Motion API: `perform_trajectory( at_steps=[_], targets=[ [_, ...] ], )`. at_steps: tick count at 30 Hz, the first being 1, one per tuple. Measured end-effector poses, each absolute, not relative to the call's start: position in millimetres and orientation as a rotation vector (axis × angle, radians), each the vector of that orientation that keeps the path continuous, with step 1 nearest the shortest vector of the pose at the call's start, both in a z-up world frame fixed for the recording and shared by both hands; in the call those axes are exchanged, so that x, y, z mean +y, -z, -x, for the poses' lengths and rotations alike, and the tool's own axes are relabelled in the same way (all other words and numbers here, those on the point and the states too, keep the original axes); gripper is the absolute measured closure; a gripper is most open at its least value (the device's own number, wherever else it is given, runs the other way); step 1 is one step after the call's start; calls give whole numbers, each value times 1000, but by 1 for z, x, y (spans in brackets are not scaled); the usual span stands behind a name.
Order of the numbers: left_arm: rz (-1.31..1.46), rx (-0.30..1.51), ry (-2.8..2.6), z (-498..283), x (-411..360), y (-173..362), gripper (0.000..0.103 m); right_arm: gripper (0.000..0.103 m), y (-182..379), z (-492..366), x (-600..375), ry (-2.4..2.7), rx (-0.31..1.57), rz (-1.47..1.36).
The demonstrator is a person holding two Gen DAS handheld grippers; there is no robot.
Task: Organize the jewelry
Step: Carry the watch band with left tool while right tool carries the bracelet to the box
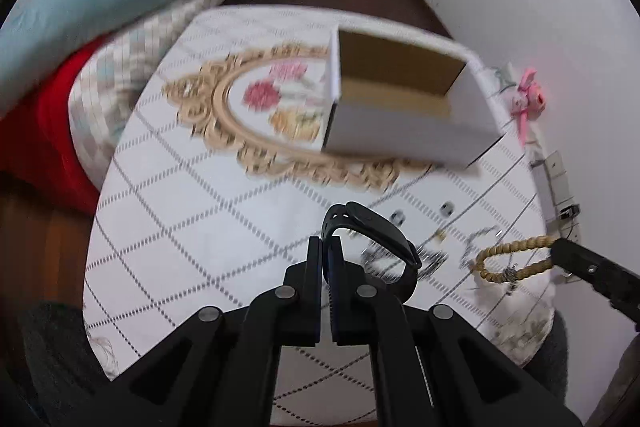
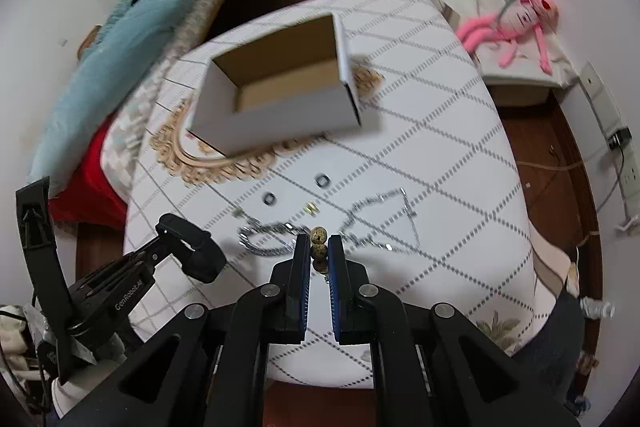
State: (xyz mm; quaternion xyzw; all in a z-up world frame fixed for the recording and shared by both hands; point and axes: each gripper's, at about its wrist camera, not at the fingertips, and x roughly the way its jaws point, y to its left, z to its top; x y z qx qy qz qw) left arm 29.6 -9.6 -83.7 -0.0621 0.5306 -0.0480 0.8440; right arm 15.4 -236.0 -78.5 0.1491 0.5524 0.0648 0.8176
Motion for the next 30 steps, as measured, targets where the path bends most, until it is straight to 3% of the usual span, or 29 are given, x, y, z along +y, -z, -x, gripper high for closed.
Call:
perform_trajectory(
  at_steps=[9, 15, 22, 26, 30],
  targets=[
    [146, 1022, 164, -83, -21, 36, 103, 94, 25, -55, -228, -215, 1076, -301],
    [132, 1045, 187, -142, -26, 35, 103, 94, -2, -109, -221, -238, 1024, -270],
    [133, 1128, 211, -196, -32, 57, 102, 94, 21, -184, -219, -239, 1097, -270],
    [126, 1194, 201, -218, -36, 69, 94, 94, 49, -216, -220, -245, 1168, -284],
    [124, 1251, 168, -231, -41, 75, 93, 94, 68, -231, -219, -268, 1215, -294]
  ],
)
